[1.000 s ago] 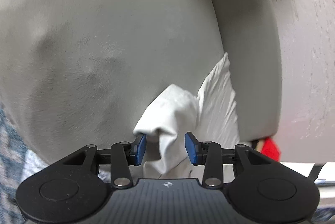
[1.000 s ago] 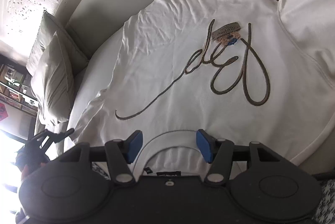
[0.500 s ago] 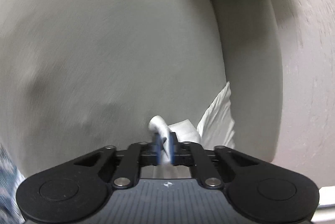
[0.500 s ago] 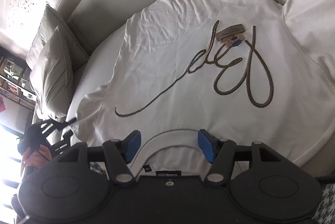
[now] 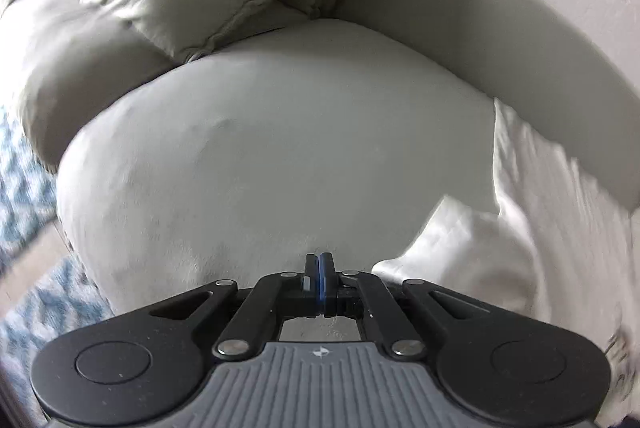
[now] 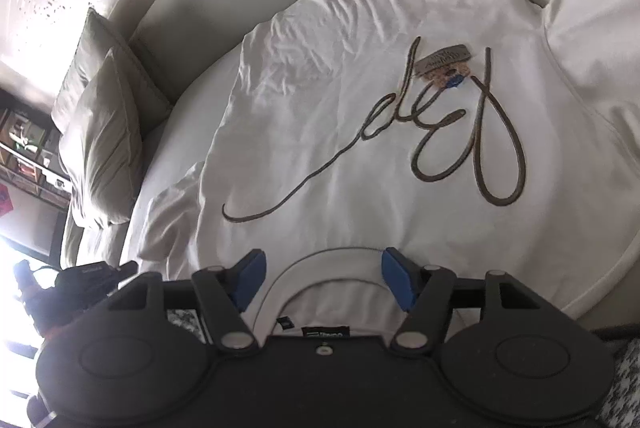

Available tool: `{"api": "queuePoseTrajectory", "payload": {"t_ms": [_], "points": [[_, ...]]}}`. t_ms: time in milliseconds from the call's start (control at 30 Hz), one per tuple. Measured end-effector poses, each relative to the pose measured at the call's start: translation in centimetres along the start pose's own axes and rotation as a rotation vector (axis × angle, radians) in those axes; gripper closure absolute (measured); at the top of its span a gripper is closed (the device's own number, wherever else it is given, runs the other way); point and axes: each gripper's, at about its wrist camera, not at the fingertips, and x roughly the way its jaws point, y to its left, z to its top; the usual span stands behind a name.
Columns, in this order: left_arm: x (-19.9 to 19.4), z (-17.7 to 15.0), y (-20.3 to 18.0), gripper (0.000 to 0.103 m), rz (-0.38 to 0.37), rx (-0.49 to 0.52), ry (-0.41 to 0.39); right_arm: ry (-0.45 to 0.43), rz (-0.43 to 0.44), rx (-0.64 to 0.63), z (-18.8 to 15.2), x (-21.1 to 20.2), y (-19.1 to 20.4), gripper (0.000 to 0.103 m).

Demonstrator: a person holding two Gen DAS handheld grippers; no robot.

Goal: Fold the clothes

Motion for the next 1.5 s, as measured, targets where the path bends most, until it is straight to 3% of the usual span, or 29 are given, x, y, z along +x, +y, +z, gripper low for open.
{"api": "queuePoseTrajectory", "payload": {"t_ms": [67,133,200,233,267,400,467,667,867,900,967,1100,1167,1233,1367,1433,1500], "points": [[-0.7,1.3,-0.5,0.091,-0.047,0.002,-0.027,-0.002,0.010,0.019,-0.1,-0.4,-0.3,0.040],[0.5,3.1,-2.5,0.058,-0.079,0.038,-0.013,0.000,0.022,0.045,0.0,-0.4,-0.6,0.040],[1.7,4.9,-4.5,0.053,-0.111,0.074,0.001,0.003,0.026,0.056,0.1,-0.2,-0.8,0.040],[2.3,5.7,-5.5,0.042,-0.127,0.092,0.008,0.004,0.026,0.056,0.2,-0.2,-0.7,0.040],[3.9,6.5,-5.9,0.038,-0.138,0.079,0.055,0.004,0.023,0.054,0.2,-0.1,-0.7,0.040],[11.1,8.0,-6.4,0.050,-0.196,-0.025,0.288,0.003,0.019,0.040,0.1,-0.1,-0.6,0.040],[11.9,7.5,-7.2,0.061,-0.214,0.016,0.323,0.003,0.023,0.047,0.2,-0.1,-0.7,0.040],[13.2,5.4,-10.2,0.061,-0.255,0.183,0.393,0.010,0.027,0.042,0.3,0.1,-0.8,0.040],[12.4,1.9,-15.3,0.060,-0.147,0.562,0.335,0.006,0.016,0.020,0.2,0.2,-0.5,0.039],[12.3,1.3,-16.1,0.066,-0.133,0.619,0.320,0.005,0.016,0.019,0.2,0.2,-0.5,0.039],[11.9,0.2,-17.5,0.097,-0.126,0.713,0.290,0.004,0.019,0.024,0.1,0.2,-0.6,0.039],[10.3,-1.3,-18.9,0.100,0.013,0.848,0.097,0.002,0.022,0.025,0.1,0.1,-0.6,0.039],[9.6,-1.1,-18.3,0.098,0.067,0.855,-0.003,0.002,0.019,0.017,0.1,0.1,-0.5,0.039],[10.0,0.3,-17.3,0.094,0.102,0.804,-0.029,0.002,0.019,0.013,0.1,0.1,-0.5,0.039],[12.0,2.7,-14.2,0.091,0.277,0.730,-0.023,0.004,0.026,0.023,0.2,0.0,-0.7,0.039],[12.0,3.7,-11.8,0.091,0.304,0.642,0.002,0.006,0.031,0.028,0.2,-0.1,-0.7,0.039],[11.0,4.1,-10.0,0.088,0.283,0.580,0.025,0.006,0.035,0.031,0.2,-0.1,-0.8,0.039]]}}
